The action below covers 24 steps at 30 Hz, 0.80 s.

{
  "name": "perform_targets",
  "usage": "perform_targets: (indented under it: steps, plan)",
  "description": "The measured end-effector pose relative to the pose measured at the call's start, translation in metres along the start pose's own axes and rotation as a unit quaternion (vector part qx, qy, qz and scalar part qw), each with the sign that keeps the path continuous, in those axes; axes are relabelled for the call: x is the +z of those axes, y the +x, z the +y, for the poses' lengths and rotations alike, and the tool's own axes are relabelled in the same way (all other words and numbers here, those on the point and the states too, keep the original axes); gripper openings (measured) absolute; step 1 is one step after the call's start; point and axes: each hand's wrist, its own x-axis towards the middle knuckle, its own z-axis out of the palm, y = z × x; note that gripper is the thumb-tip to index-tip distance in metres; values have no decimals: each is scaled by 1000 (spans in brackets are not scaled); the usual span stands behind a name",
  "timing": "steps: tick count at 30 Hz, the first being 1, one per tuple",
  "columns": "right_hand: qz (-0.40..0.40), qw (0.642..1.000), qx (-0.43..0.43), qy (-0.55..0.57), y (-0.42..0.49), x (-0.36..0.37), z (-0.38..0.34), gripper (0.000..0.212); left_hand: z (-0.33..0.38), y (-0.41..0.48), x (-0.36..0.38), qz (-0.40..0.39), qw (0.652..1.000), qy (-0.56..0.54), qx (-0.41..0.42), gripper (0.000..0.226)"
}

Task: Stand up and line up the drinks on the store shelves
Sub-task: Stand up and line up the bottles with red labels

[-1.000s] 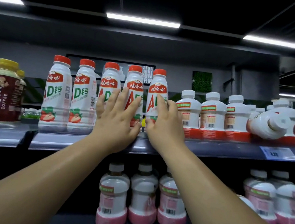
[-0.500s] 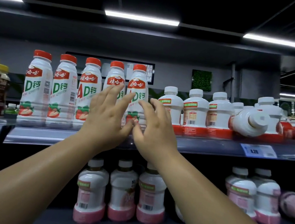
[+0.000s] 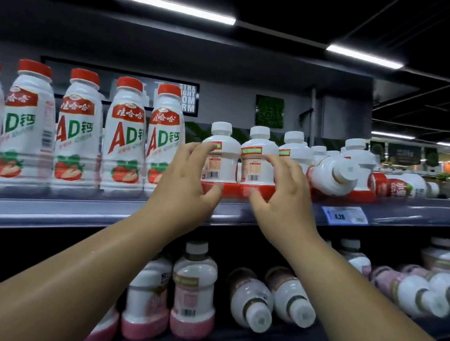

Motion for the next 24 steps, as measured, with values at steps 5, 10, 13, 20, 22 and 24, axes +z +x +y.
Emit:
perform_targets:
  steps: [5,10,13,20,22,24]
  plan:
    - [0,999,-35,-31,19,0,19,69,14,15,8,-6,999,23,-26,69]
    - [-10,993,-94,-71,41,8,36,76,30,34,25,38,994,60,-82,77]
    - [0,986,-127,-104,54,14,50,82,33,42,39,45,988,55,-136,91]
    - [15,985,-149,-87,60,17,70,87,29,48,48,56,968,19,-243,110]
    - [24,984,-156,-81,58,19,71,86,26,46,46,53,966,-18,-251,106]
    - [27,983,-162,-85,57,20,72,86,25,44,45,40,968,-28,-246,109]
